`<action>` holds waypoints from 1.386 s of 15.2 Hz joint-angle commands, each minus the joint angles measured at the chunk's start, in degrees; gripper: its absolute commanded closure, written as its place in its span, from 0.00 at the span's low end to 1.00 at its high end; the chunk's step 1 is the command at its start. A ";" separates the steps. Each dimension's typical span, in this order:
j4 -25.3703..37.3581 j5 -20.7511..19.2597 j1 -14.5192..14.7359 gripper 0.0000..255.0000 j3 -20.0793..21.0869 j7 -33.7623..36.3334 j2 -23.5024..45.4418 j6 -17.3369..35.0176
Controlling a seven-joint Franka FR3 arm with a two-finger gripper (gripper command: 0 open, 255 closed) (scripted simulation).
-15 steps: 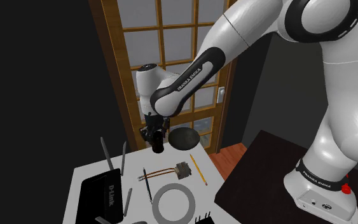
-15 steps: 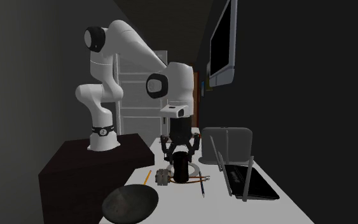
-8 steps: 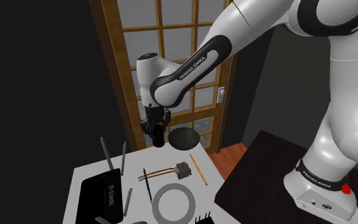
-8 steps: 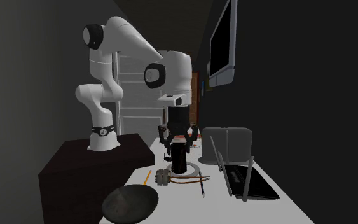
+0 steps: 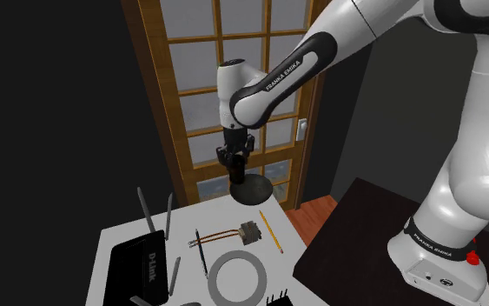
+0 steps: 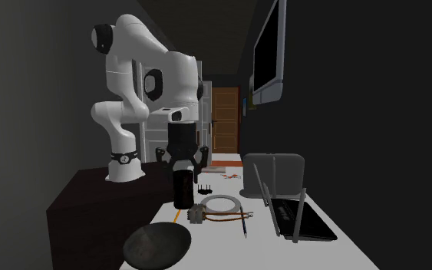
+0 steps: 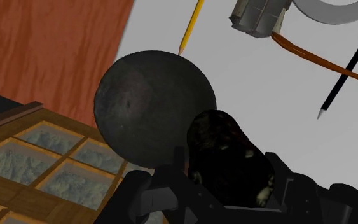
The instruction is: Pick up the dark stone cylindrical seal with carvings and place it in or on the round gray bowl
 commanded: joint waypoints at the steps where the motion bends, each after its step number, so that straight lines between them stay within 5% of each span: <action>1: -1.77 0.80 -1.98 1.00 -0.76 -3.28 -1.73 0.20; 5: -4.33 2.02 -5.06 1.00 -2.31 -8.62 -4.43 0.25; 21: -6.18 -1.22 -4.20 1.00 -3.55 -6.32 4.76 11.09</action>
